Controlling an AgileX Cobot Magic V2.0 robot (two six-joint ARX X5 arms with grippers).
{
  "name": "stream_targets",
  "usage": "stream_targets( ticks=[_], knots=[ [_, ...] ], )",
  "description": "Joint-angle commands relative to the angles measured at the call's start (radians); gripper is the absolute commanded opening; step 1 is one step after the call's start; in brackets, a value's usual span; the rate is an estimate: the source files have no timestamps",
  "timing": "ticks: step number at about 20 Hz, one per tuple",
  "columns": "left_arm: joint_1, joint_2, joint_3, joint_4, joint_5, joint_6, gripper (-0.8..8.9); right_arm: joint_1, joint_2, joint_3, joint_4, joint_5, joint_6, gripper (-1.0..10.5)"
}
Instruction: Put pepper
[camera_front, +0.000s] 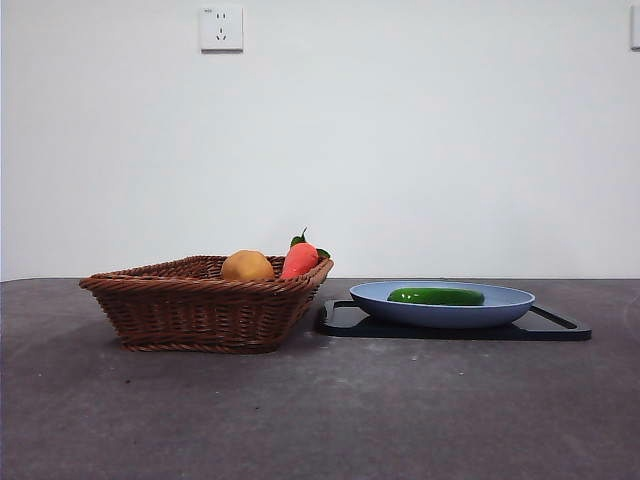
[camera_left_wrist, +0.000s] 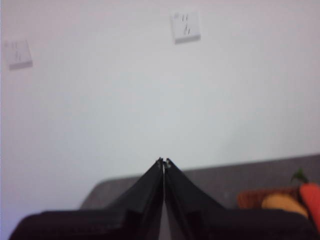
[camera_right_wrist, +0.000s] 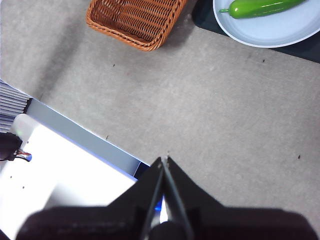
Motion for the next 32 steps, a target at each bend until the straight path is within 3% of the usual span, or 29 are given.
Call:
stream_targets(
  ticks=[1, 6, 15, 21, 32],
  knots=[
    [0.019, -0.061, -0.095, 0.015, 0.002, -0.04, 0.08, 0.002, 0.006, 0.018, -0.007, 0.001, 0.006, 0.1],
    [0.028, -0.171, -0.274, 0.015, 0.002, -0.064, 0.08, 0.002, 0.006, 0.018, -0.007, 0.001, 0.006, 0.1],
    [0.028, -0.2, -0.403, 0.01, 0.001, -0.15, 0.08, 0.002, 0.006, 0.018, -0.007, 0.001, 0.006, 0.1],
    [0.028, -0.2, -0.412, -0.05, 0.004, -0.193, 0.08, 0.002, 0.006, 0.018, -0.007, 0.001, 0.006, 0.1],
    [0.028, -0.199, -0.412, -0.046, 0.002, -0.193, 0.08, 0.002, 0.006, 0.018, -0.007, 0.001, 0.006, 0.1]
  ],
)
